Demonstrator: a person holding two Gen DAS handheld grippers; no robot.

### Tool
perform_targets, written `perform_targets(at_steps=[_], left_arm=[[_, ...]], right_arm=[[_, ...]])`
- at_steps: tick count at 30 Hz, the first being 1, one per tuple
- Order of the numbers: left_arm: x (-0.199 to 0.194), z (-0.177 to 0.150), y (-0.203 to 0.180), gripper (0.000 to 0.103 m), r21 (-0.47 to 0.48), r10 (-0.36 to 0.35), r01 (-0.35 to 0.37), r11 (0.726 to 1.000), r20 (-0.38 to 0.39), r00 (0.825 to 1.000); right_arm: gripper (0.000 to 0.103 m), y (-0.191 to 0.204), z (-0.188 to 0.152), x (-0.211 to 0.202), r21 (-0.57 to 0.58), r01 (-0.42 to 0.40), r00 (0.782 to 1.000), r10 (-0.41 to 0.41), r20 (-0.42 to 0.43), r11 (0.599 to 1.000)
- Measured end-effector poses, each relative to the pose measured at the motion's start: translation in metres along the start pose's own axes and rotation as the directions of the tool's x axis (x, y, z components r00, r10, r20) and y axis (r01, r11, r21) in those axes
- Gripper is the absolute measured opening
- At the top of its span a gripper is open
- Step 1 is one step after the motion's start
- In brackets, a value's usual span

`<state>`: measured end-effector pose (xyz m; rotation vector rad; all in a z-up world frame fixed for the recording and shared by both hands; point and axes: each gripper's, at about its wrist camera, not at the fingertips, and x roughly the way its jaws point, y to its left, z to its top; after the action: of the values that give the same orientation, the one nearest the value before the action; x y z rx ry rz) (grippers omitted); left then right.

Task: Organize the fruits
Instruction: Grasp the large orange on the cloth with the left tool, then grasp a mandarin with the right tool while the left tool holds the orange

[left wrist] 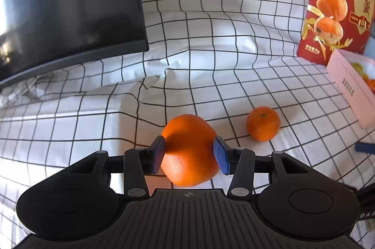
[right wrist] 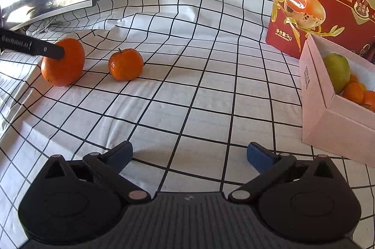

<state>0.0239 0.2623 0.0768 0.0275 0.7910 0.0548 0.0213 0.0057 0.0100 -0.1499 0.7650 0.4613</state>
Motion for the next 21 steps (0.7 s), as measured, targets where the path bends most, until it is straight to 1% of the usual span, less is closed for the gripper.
perform_targets(at_steps=[2, 3, 5, 6, 7, 8, 9, 14, 16, 19, 21], left_arm=[[0.003, 0.004, 0.004, 0.051, -0.010, -0.019, 0.019, 1.000, -0.006, 1.000], [0.004, 0.006, 0.006, 0.052, -0.009, -0.028, 0.028, 1.000, -0.011, 1.000], [0.011, 0.009, 0.009, 0.063, 0.014, -0.030, 0.031, 0.999, -0.047, 0.998], [0.016, 0.010, 0.011, 0.066, 0.030, -0.019, 0.022, 0.999, -0.078, 0.997], [0.020, 0.011, 0.012, 0.071, 0.042, -0.011, 0.016, 0.999, -0.107, 0.994], [0.023, 0.011, 0.014, 0.073, 0.051, -0.002, 0.009, 0.999, -0.129, 0.992], [0.025, 0.009, 0.018, 0.074, 0.041, -0.003, 0.009, 0.999, -0.137, 0.991], [0.024, 0.003, 0.038, 0.074, -0.106, -0.054, 0.043, 0.993, -0.101, 0.993], [0.024, 0.001, 0.040, 0.074, -0.119, -0.058, 0.048, 0.992, -0.075, 0.996], [0.024, -0.002, 0.039, 0.074, -0.113, -0.056, 0.051, 0.992, -0.041, 0.998], [0.027, -0.001, 0.040, 0.074, -0.116, -0.058, 0.054, 0.992, -0.029, 0.998]], right_arm=[[0.103, 0.000, 0.000, 0.000, 0.001, 0.001, 1.000, -0.001, 0.001, 1.000], [0.103, 0.000, 0.000, 0.000, 0.000, 0.000, 1.000, 0.000, 0.000, 1.000], [0.103, 0.000, -0.001, 0.000, 0.000, 0.000, 1.000, 0.000, 0.000, 1.000], [0.103, 0.000, -0.001, 0.000, 0.001, 0.001, 1.000, -0.001, 0.000, 1.000], [0.103, 0.000, -0.001, -0.001, 0.001, 0.001, 1.000, -0.001, 0.000, 1.000], [0.103, 0.001, -0.001, -0.001, 0.001, 0.002, 1.000, -0.002, 0.000, 1.000], [0.103, 0.000, -0.001, -0.001, 0.001, 0.001, 1.000, -0.001, 0.000, 1.000], [0.103, 0.000, -0.001, -0.001, -0.001, -0.001, 1.000, 0.001, 0.000, 1.000], [0.103, 0.000, -0.001, -0.001, -0.001, -0.001, 1.000, 0.001, -0.001, 1.000], [0.103, -0.001, -0.003, -0.002, 0.000, -0.005, 1.000, 0.005, -0.004, 1.000], [0.103, -0.002, -0.003, -0.003, -0.002, -0.011, 1.000, 0.011, -0.011, 1.000]])
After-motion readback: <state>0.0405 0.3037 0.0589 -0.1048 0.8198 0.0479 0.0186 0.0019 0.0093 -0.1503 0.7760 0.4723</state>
